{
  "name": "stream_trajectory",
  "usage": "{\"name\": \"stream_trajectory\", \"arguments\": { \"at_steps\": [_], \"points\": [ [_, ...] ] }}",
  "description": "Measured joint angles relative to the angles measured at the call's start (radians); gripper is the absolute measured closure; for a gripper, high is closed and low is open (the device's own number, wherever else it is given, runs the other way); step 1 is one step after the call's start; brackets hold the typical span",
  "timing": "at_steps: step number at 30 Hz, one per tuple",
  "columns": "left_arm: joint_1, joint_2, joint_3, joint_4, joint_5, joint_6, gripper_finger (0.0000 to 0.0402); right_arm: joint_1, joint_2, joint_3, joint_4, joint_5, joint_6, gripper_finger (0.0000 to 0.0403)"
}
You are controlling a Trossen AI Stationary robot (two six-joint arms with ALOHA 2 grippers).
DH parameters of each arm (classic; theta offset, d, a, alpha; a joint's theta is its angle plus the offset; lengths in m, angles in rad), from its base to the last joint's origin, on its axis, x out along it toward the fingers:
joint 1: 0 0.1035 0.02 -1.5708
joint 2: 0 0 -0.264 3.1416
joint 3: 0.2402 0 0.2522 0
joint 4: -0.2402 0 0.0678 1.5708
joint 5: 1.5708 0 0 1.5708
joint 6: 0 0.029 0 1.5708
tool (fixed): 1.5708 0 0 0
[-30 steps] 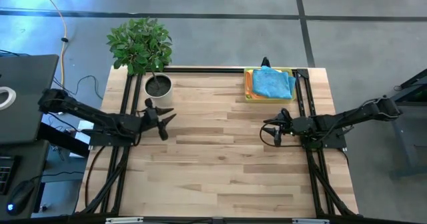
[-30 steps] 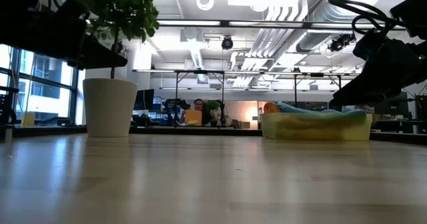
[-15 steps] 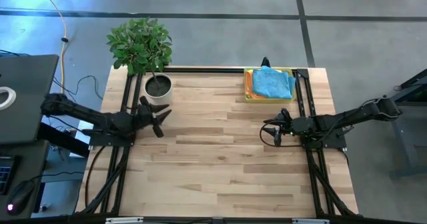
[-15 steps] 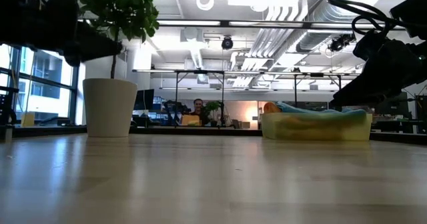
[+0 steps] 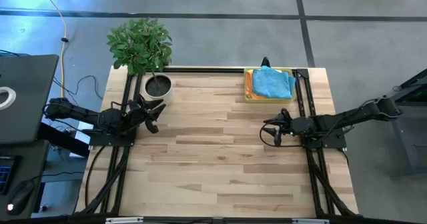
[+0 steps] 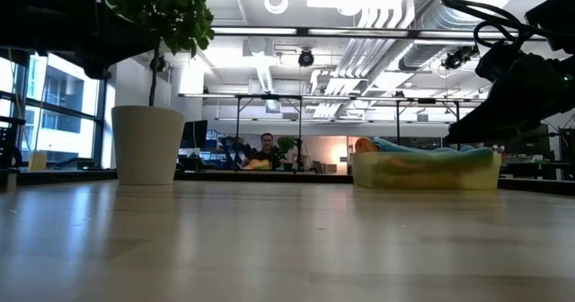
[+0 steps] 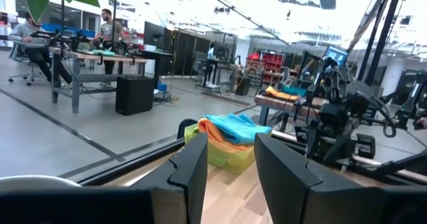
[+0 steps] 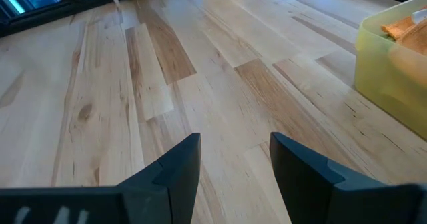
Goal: Fold microfiber towels
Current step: Return to Home Position
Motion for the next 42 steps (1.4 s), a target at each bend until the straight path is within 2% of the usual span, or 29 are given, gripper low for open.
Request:
{"name": "stream_trajectory", "arguments": {
  "at_steps": [23,42],
  "points": [
    [0.000,0.001,0.000,-0.002,0.001,0.000,0.0287,0.000,-0.001,0.000,-0.004,0.000,0.000,0.0231],
    [0.000,0.001,0.000,-0.002,0.002,0.000,0.0287,0.000,-0.241,0.000,-0.019,0.000,0.000,0.0231]
  ]
}}
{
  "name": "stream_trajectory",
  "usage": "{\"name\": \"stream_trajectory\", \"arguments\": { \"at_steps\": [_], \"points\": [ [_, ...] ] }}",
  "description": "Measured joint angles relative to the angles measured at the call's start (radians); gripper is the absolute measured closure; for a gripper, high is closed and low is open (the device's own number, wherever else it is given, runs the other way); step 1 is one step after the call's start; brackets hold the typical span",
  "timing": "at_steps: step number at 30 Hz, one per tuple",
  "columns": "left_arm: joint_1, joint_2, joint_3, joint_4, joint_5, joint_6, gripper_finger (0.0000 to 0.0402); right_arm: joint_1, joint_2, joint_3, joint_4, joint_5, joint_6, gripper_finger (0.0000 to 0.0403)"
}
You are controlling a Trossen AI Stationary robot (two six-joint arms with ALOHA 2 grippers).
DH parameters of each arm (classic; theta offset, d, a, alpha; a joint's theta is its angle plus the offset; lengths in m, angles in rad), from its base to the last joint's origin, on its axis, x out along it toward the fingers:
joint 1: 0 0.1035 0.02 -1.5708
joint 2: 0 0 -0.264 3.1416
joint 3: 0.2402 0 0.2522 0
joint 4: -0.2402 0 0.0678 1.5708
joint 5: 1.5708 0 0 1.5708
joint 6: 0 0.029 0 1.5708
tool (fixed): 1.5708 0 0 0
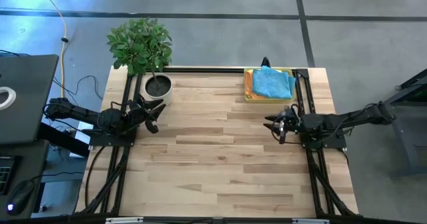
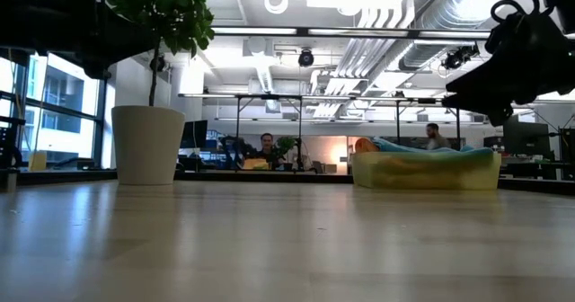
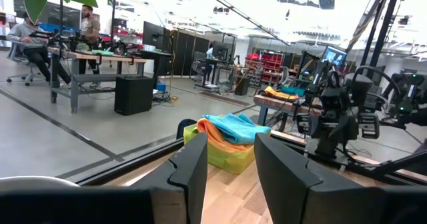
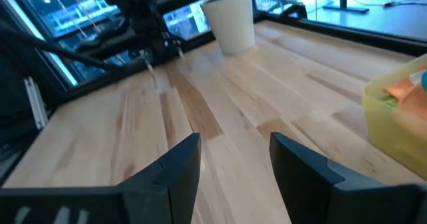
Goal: Fold microfiber towels
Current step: Return to Home Position
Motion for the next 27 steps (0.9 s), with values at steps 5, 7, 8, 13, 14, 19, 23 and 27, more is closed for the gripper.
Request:
{"name": "stream_trajectory", "arguments": {
  "at_steps": [5,7,8,13,14,19,23,27],
  "points": [
    [0.000,0.000,0.000,0.000,0.000,0.000,0.0287,0.000,-0.047,0.000,0.000,0.000,0.000,0.0231],
    [0.000,0.000,0.000,0.000,0.000,0.000,0.0287,0.000,-0.068,0.000,0.000,0.000,0.000,0.0231],
    [0.000,0.000,0.000,0.000,0.000,0.000,0.0287,-0.001,-0.079,0.000,0.000,0.000,0.000,0.0231],
    [0.000,0.000,0.000,0.000,0.000,0.000,0.0287,-0.061,-0.135,0.000,0.000,-0.003,0.000,0.0231],
    [0.000,0.000,0.000,0.000,0.000,0.000,0.0287,-0.086,-0.145,0.000,0.000,-0.006,0.000,0.0231],
    [0.000,0.000,0.000,0.000,0.000,0.000,0.0287,-0.237,-0.188,0.000,0.000,-0.015,0.000,0.0231],
    [0.000,0.000,0.000,0.000,0.000,0.000,0.0287,-0.369,-0.205,0.000,0.000,-0.015,0.000,0.0231],
    [0.000,0.000,0.000,0.000,0.000,0.000,0.0287,-0.491,-0.208,0.000,0.000,-0.015,0.000,0.0231]
  ]
}}
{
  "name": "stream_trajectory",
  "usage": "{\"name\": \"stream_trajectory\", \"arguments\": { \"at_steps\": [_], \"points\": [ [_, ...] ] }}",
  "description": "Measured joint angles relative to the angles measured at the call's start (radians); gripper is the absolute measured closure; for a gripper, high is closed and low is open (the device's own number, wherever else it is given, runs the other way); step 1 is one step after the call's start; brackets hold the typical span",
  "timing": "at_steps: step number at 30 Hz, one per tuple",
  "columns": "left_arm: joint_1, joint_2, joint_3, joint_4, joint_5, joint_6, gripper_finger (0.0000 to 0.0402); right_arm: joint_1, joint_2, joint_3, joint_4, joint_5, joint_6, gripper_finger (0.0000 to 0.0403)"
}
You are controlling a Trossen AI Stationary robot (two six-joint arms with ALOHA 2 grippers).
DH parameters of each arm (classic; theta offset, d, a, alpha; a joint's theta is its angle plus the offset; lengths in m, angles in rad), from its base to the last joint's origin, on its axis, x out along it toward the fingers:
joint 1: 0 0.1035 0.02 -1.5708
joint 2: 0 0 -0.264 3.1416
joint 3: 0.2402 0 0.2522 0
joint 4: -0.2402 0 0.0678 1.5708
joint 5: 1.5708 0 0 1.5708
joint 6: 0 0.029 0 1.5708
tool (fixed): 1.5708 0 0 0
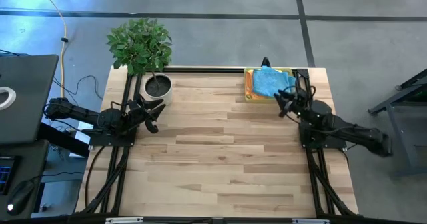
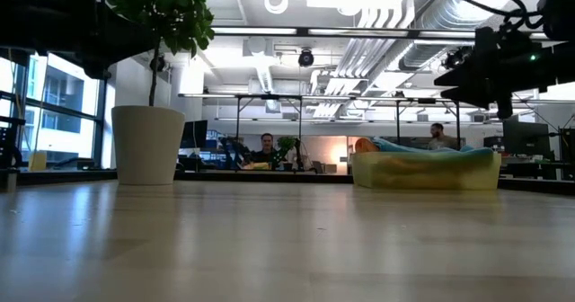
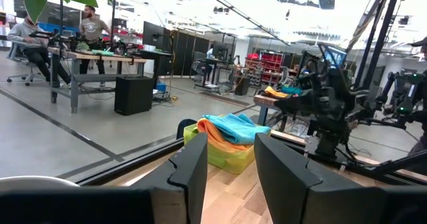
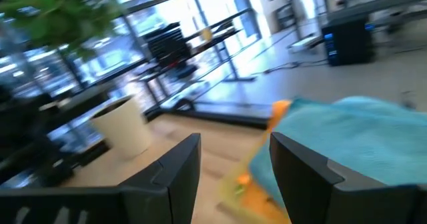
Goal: Fold microfiber towels
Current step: Return to Home Position
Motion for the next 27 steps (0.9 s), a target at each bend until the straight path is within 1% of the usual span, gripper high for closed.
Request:
{"name": "stream_trajectory", "arguments": {
  "at_steps": [4,9,27],
  "points": [
    [0.000,0.000,0.000,0.000,0.000,0.000,0.0287,-0.089,0.000,0.000,0.000,0.000,0.000,0.0231],
    [0.000,0.000,0.000,0.000,0.000,0.000,0.0287,-0.138,0.000,0.000,0.000,0.000,0.000,0.0231],
    [0.000,0.000,0.000,0.000,0.000,0.000,0.0287,-0.144,0.000,0.000,0.000,0.000,0.000,0.0231]
  ]
}}
